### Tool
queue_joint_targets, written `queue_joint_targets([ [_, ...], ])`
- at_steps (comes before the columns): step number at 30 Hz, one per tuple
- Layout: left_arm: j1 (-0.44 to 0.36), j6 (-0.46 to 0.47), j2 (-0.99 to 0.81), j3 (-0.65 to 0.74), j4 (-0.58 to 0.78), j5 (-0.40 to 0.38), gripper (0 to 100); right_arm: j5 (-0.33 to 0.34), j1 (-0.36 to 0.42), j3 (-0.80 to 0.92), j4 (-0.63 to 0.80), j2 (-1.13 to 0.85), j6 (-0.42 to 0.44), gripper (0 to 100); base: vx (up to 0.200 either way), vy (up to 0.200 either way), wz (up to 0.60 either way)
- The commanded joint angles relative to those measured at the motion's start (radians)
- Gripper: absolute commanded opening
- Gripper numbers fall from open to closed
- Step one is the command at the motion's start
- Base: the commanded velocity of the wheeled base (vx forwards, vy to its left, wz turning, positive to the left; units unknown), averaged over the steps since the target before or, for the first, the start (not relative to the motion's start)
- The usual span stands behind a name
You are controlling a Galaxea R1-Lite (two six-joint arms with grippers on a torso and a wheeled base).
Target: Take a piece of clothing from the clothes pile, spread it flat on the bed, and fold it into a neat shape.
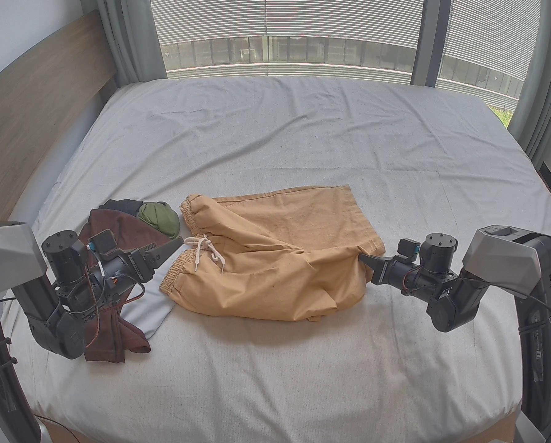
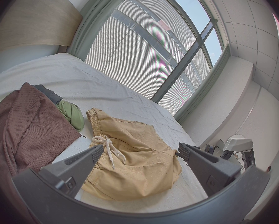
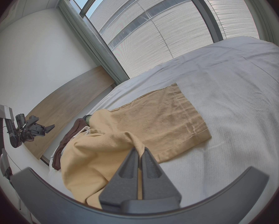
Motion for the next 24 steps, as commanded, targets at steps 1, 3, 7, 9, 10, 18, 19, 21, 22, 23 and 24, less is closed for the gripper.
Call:
queue_joint_targets([
  [1,0.001,0.000,0.002,0.000,-0.001,0.000,100,-0.009,-0.024,-0.070,0.027,0.044,-0.018,0,0.000,0.000,0.00],
  [3,-0.001,0.000,0.002,0.000,-0.001,0.000,100,-0.012,-0.035,-0.090,0.037,0.052,-0.021,0,0.000,0.000,0.00],
  [7,-0.001,0.000,0.002,0.000,-0.001,0.000,100,-0.012,-0.049,-0.117,0.059,0.054,-0.023,0,0.000,0.000,0.00],
  [9,-0.001,0.000,0.002,0.002,-0.001,0.000,100,-0.012,-0.049,-0.130,0.060,0.054,-0.021,0,0.000,0.000,0.00],
  [10,-0.001,0.000,0.002,0.002,-0.001,0.000,100,-0.012,-0.050,-0.136,0.060,0.055,-0.023,0,0.000,0.000,0.00],
  [18,-0.001,0.000,0.002,0.002,-0.001,0.000,100,-0.012,-0.041,-0.146,0.046,0.066,-0.021,100,0.000,0.000,0.00],
  [19,0.001,0.000,0.002,0.002,-0.001,0.000,100,-0.014,-0.041,-0.143,0.042,0.064,-0.021,100,0.000,0.000,0.00],
  [21,0.004,0.000,0.002,0.002,-0.001,0.000,100,-0.034,-0.041,-0.127,0.017,0.061,-0.024,100,0.000,0.000,0.00],
  [22,0.004,0.000,0.002,0.002,-0.001,0.000,100,-0.040,-0.041,-0.120,0.008,0.058,-0.027,100,0.000,0.000,0.00],
  [23,0.007,0.000,0.003,0.002,-0.001,0.000,100,-0.055,-0.044,-0.090,-0.030,0.049,-0.038,100,0.000,0.000,0.00],
  [24,0.007,0.000,0.002,0.000,-0.001,0.000,100,-0.057,-0.044,-0.087,-0.033,0.049,-0.039,100,0.000,0.000,0.00],
])
